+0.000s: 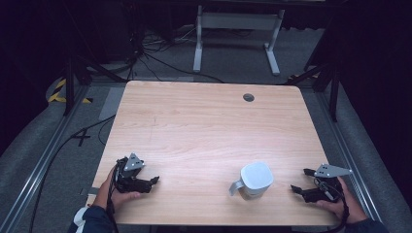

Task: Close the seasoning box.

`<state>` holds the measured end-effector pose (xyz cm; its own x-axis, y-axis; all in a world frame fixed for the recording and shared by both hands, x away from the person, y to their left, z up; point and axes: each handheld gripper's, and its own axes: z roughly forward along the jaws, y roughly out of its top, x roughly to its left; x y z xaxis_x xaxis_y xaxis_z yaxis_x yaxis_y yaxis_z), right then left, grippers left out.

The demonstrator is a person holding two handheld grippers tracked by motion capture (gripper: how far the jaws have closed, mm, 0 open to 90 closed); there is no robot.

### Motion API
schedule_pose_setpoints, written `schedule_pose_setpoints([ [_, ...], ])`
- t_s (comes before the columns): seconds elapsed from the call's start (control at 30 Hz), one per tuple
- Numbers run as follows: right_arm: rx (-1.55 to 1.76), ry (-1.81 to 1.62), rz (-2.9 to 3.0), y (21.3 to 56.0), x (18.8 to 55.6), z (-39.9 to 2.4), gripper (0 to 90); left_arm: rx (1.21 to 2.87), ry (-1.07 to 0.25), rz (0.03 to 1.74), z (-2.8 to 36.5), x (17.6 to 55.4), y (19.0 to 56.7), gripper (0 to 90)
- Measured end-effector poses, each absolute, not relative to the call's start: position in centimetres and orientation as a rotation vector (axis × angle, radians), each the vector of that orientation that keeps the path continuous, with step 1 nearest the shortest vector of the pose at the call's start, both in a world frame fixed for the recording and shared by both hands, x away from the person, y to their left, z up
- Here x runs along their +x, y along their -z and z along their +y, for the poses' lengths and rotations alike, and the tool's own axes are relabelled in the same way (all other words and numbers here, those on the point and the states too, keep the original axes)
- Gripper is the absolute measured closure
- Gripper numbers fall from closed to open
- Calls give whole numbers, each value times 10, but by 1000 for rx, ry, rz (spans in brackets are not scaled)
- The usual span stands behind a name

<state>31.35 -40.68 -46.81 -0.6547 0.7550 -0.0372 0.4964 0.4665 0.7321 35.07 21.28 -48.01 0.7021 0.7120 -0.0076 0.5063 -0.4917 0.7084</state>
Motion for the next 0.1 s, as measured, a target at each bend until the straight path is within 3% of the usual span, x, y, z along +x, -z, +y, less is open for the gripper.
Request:
schedule_pose_setpoints([
  [0.1,1056,-1006,2363,468,314,-407,117,2199,-378,921,213,351,480,144],
])
